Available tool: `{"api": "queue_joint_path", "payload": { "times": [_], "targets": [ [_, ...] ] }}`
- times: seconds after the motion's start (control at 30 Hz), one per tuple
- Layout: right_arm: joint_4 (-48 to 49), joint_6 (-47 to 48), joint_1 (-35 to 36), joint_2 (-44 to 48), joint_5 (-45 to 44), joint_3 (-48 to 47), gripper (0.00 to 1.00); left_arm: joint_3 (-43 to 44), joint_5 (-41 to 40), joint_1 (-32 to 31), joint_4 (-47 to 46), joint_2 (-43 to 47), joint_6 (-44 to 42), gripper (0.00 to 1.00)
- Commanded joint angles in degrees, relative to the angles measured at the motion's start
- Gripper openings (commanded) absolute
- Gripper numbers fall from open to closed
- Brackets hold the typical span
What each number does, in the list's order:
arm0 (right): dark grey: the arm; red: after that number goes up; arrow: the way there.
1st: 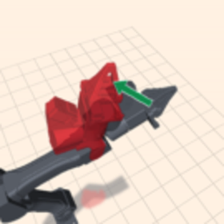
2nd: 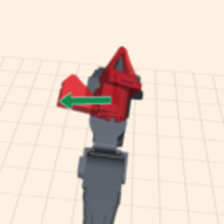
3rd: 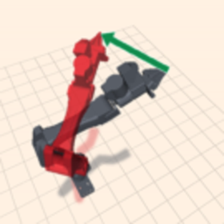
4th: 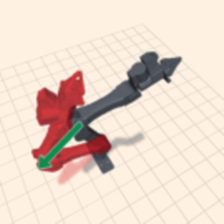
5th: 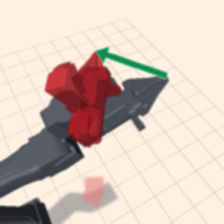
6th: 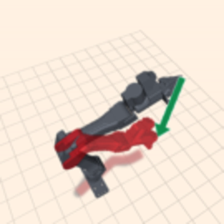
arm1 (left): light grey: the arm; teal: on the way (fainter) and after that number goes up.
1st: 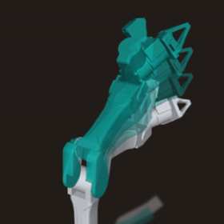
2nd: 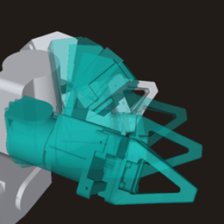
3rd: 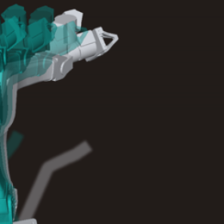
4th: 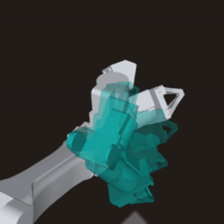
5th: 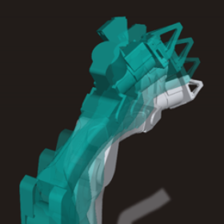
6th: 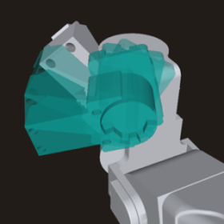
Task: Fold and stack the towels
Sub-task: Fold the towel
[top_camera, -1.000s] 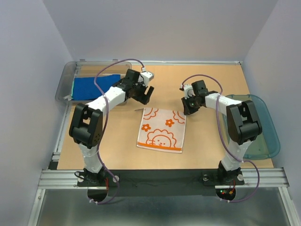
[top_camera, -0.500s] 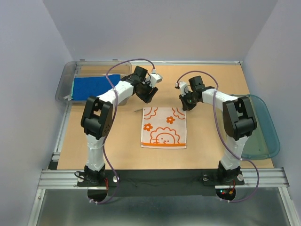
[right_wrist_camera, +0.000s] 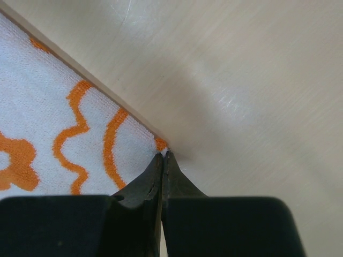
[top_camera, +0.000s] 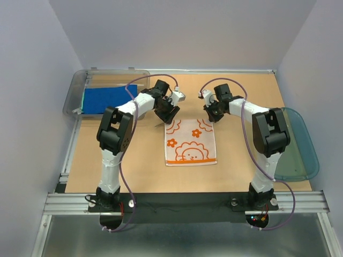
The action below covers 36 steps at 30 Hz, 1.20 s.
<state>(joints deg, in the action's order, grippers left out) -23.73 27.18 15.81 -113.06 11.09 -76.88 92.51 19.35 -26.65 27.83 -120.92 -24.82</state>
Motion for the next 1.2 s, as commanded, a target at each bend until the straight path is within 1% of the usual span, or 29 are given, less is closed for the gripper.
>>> {"api": "queue_joint_path", "payload": {
  "times": [0.0, 0.03, 0.1, 0.37, 0.43, 0.47, 0.53, 0.6, 0.63, 0.67, 0.73, 0.77, 0.8, 0.87, 0.9, 0.93, 1.17],
  "targets": [
    [-2.1, 1.7, -0.3, -3.8, -4.6, 0.9, 0.01, 2.8, 0.2, 0.0, 0.8, 0.2, -0.3, 0.61],
    [-2.1, 1.8, -0.3, -3.8, -4.8, 0.9, 0.01, 2.9, 0.2, 0.0, 0.9, -0.5, -0.2, 0.6],
    [-2.1, 1.9, -0.3, -3.8, -5.1, 1.1, 0.01, 3.0, 0.0, 0.2, 0.9, -1.4, 0.3, 0.51],
    [-2.1, 2.0, 0.1, -4.1, -6.3, 1.7, 0.0, 1.8, -1.2, 0.5, 1.7, -3.7, 1.1, 0.5],
    [-2.1, 2.2, 0.4, -4.2, -6.5, 1.9, 0.01, 1.2, -0.9, 0.7, 1.9, -4.3, 1.6, 0.41],
    [-2.0, 2.2, 0.4, -4.2, -6.7, 1.9, 0.01, 0.9, -0.9, 0.7, 2.0, -4.5, 1.8, 0.39],
    [-2.1, 2.2, 0.5, -4.2, -6.8, 2.0, 0.01, 0.0, -1.5, 0.9, 2.9, -5.3, 2.3, 0.39],
    [-2.0, 2.2, 0.5, -4.0, -6.9, 2.1, 0.01, -1.6, -1.4, 1.0, 3.1, -5.6, 2.4, 0.33],
    [-2.0, 2.3, 0.5, -3.8, -7.0, 2.1, 0.01, -2.1, -1.5, 1.1, 3.3, -5.6, 2.4, 0.29],
    [-2.0, 2.3, 0.5, -3.7, -7.0, 2.0, 0.0, -2.2, -1.6, 1.1, 3.4, -5.6, 2.4, 0.27],
    [-2.0, 2.3, 0.5, -3.2, -6.9, 1.6, 0.01, -2.1, -1.5, 1.2, 3.6, -5.7, 2.2, 0.19],
    [-2.0, 2.2, 0.5, -3.1, -6.8, 1.3, 0.0, -1.8, -1.5, 1.2, 3.7, -5.6, 2.2, 0.17],
    [-2.0, 2.2, 0.5, -2.9, -6.8, 0.7, 0.01, -1.5, -1.1, 1.3, 3.7, -5.2, 2.2, 0.1],
    [-2.0, 2.1, 0.5, -2.3, -6.9, 0.1, 0.01, -1.1, -0.4, 1.4, 3.7, -4.7, 1.8, 0.09],
    [-2.1, 2.1, 0.5, -1.7, -6.8, -0.2, 0.01, -1.1, -0.1, 1.5, 3.5, -4.3, 1.6, 0.06],
    [-2.0, 1.9, 0.5, -1.3, -6.6, -0.5, 0.01, -1.0, 0.2, 1.5, 3.3, -3.5, 1.4, 0.01],
    [-1.4, 1.0, 0.6, 2.5, -8.0, -2.5, 0.01, -1.3, 0.7, 1.5, 1.9, 1.7, 0.3, 0.0]
  ]
}}
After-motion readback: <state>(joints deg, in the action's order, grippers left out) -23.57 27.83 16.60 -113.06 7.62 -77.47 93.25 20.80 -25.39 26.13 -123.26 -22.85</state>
